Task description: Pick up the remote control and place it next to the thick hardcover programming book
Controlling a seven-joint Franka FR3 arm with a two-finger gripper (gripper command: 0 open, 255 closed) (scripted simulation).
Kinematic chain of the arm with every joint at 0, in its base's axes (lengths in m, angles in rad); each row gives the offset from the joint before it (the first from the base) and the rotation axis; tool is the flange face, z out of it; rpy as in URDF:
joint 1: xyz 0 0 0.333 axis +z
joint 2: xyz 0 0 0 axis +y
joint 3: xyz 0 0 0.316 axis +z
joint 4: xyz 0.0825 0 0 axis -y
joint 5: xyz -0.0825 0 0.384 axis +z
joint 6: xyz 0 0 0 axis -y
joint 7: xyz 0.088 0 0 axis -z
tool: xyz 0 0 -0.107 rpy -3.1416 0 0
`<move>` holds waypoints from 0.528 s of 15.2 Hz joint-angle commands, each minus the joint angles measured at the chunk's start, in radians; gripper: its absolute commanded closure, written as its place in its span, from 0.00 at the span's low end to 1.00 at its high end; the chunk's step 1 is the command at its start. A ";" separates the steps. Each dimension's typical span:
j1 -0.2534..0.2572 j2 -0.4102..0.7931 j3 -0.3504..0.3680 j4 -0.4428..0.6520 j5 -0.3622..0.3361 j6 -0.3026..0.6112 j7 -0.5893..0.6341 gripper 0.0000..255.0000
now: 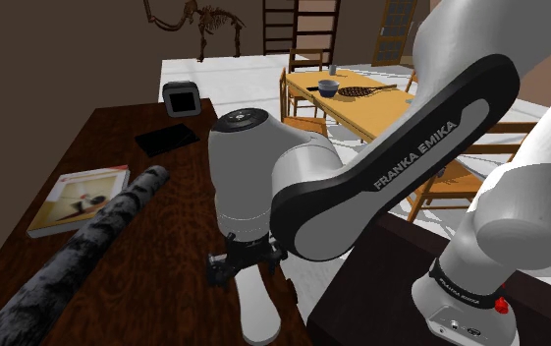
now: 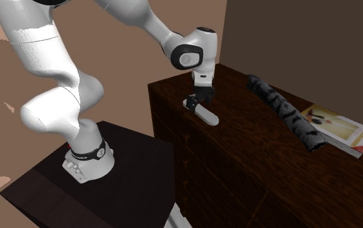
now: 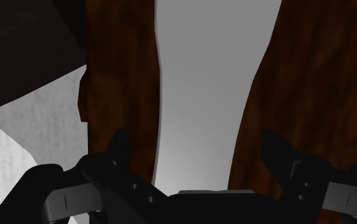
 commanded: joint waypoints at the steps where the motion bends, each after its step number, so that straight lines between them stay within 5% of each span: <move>1: 0.000 0.000 0.000 0.000 0.000 0.000 0.000 0.00; 2: 0.000 0.000 0.000 0.000 0.000 0.000 0.000 1.00; 8: 0.000 0.000 0.000 0.000 0.000 0.000 0.000 1.00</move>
